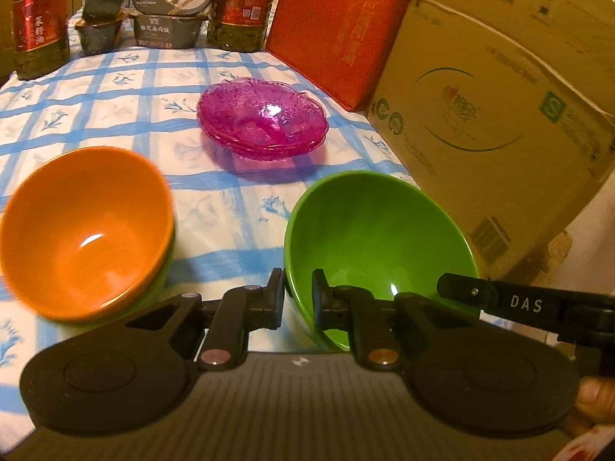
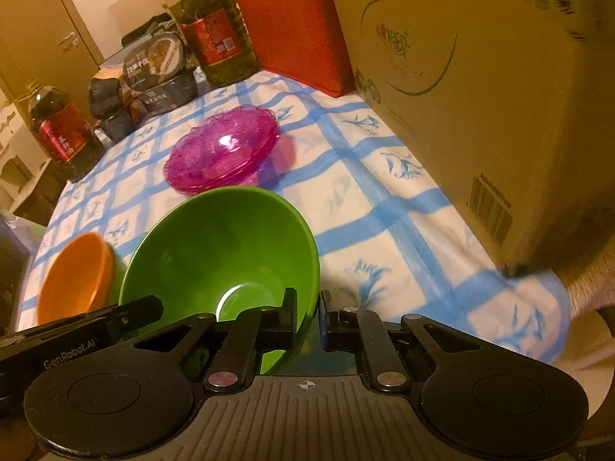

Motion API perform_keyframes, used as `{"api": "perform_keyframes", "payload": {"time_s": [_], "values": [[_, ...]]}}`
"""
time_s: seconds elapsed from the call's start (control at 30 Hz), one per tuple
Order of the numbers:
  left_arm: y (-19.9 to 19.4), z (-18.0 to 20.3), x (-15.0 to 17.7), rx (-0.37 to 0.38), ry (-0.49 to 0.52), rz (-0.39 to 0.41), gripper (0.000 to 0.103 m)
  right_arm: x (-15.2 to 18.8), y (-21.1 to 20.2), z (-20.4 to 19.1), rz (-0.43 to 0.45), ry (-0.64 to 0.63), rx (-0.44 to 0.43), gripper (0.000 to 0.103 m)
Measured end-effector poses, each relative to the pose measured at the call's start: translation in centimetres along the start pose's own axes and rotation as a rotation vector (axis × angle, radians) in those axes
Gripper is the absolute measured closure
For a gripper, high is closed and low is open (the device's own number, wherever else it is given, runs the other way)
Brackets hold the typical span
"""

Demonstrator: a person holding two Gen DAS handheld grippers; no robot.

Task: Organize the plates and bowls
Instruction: 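Pinch the smaller green bowl rim with both grippers and lift it, then carry the green bowl with both grippers over the orange bowl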

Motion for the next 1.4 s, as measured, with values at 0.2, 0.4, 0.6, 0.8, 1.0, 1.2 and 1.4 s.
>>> {"api": "perform_keyframes", "payload": {"time_s": [0.2, 0.4, 0.6, 0.8, 1.0, 1.2, 1.4], "values": [[-4.6, -2.2, 1.2, -0.017, -0.029, 0.033, 0.091, 1.9, -3.0, -3.7, 0.041, -0.036, -0.026, 0.092], [-9.0, -5.2, 0.7, -0.052, -0.063, 0.091, 0.091, 2.2, -4.7, -8.2, 0.068, -0.081, -0.084, 0.092], [-11.2, -8.7, 0.0, -0.094, -0.125, 0.133, 0.091, 1.6, -4.0, -12.6, 0.074, -0.146, -0.132, 0.092], [-12.3, -12.0, -1.7, -0.135, -0.179, 0.167, 0.090, 0.1, -2.0, -16.6, 0.069, -0.202, -0.179, 0.092], [-11.9, -14.7, -3.6, -0.158, -0.209, 0.177, 0.091, -1.3, 0.6, -19.0, 0.045, -0.239, -0.198, 0.092], [-10.4, -16.7, -4.8, -0.166, -0.228, 0.150, 0.091, -1.6, 3.2, -20.0, 0.005, -0.255, -0.197, 0.092], [-8.2, -17.6, -4.5, -0.181, -0.228, 0.109, 0.091, -1.4, 5.3, -20.0, -0.032, -0.261, -0.184, 0.092]]}}
Point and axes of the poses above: each gripper's, at about its wrist camera, not at the fingertips, and y roughly the way its jaws point, z to its right, x to its underside, the point moved 4 cm from there along y, roughly the way its jaws point
